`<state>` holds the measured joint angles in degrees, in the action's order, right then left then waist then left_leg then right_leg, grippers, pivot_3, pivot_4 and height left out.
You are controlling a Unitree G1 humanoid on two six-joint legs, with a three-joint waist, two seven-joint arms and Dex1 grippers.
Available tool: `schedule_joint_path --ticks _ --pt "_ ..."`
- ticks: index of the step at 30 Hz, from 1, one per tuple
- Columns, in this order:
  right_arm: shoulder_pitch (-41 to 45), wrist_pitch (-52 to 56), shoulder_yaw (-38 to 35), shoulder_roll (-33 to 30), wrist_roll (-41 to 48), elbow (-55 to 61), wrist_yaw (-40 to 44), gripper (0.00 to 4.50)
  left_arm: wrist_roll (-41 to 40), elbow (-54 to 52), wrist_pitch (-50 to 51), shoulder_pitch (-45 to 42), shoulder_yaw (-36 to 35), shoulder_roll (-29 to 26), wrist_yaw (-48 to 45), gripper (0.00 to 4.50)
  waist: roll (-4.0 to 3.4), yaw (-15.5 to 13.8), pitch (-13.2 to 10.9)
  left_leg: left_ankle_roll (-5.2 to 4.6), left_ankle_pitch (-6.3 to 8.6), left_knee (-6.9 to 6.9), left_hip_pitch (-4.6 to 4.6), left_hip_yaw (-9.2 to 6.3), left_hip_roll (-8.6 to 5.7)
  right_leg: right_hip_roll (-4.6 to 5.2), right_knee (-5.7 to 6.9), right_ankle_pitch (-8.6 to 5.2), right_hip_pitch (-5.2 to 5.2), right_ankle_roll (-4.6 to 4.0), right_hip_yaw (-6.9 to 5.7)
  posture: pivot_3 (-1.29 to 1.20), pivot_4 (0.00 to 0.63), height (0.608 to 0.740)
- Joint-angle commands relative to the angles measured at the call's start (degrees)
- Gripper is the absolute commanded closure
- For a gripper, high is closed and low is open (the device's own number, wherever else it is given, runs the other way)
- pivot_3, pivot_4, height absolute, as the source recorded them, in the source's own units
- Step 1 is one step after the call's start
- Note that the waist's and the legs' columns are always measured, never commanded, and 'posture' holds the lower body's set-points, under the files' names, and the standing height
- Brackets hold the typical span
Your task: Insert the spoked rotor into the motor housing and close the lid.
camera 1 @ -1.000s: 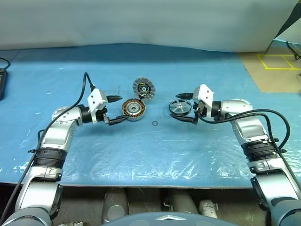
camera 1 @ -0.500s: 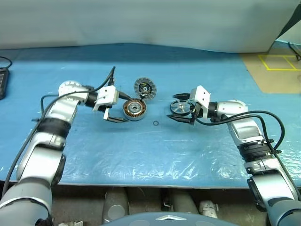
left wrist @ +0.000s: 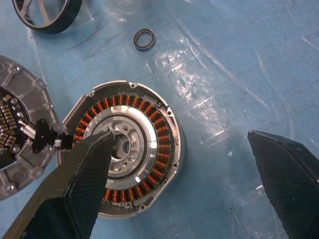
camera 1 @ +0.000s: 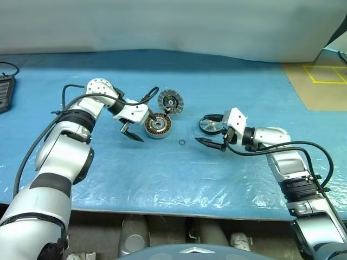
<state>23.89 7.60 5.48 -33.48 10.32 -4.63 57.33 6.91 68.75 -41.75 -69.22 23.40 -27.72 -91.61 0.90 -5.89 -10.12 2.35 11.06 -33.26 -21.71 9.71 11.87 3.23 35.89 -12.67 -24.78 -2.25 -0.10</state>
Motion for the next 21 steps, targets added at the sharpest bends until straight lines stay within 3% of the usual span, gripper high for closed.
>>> schedule_joint_path --ticks 1,21 --pt "-0.4 0.3 -1.8 -0.8 1.3 3.0 -0.5 0.01 3.0 1.6 -1.8 -1.9 -0.3 0.2 2.6 0.00 0.00 0.0 0.0 0.00 0.00 0.00 0.01 0.00 0.00 0.00 0.00 0.00 0.00 0.00 0.00 0.00 0.150 0.740" --pt "-1.2 1.3 -1.9 -0.5 1.4 4.5 -1.7 0.01 14.5 5.5 -2.8 -1.4 1.2 2.7 14.1 0.00 0.00 0.0 0.0 0.01 0.00 0.00 -0.01 -0.16 -0.01 0.00 0.00 0.02 0.08 0.03 -0.10 0.00 0.150 0.740"
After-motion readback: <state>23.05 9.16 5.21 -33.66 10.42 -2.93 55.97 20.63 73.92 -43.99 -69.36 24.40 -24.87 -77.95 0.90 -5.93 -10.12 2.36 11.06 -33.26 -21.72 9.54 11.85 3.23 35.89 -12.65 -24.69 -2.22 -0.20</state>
